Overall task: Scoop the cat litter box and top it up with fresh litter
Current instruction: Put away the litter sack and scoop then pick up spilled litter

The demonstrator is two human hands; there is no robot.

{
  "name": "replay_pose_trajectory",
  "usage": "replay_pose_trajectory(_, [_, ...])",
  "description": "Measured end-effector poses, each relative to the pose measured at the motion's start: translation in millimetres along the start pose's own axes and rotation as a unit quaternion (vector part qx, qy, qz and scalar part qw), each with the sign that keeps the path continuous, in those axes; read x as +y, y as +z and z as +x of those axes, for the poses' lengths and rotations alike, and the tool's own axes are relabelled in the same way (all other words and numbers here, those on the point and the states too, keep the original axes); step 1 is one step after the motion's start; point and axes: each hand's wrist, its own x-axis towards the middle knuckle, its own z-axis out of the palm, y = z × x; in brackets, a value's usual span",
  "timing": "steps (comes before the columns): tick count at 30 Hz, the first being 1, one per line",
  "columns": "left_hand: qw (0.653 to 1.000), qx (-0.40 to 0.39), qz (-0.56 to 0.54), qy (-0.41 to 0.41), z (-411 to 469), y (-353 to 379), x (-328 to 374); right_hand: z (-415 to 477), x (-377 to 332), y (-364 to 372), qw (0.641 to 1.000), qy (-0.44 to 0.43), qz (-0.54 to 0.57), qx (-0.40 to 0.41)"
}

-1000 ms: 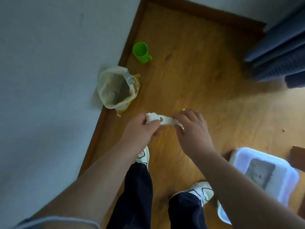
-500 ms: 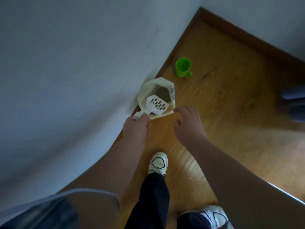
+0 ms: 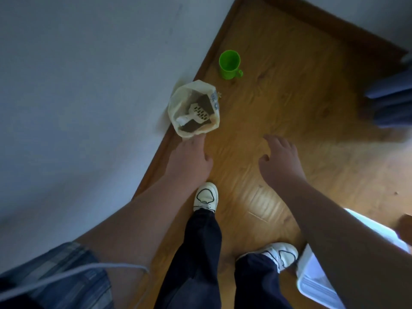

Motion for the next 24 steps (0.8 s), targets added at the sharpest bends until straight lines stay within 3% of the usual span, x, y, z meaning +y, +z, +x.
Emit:
replay_pose_trajectory(4, [0.987,-0.018,0.146,0.057,-27,27,41,-35,40,-14,0.996,0.04,0.065,0.038])
replay_pose_trajectory(11, [0.965,-0.083,0.188,0.166,-86,77,169,-130,146,-33,0.978,0.116,0.131,0.112])
replay_pose_trajectory(18, [0.922,-0.14,0.244,0.267,-162,119,301,-240,253,-59,0.913,0.234,0.279,0.183])
replay_pose_trajectory(24, [0.875,-0.153,0.322,0.329,-206,151,382,-297,299,-78,0.862,0.283,0.35,0.233])
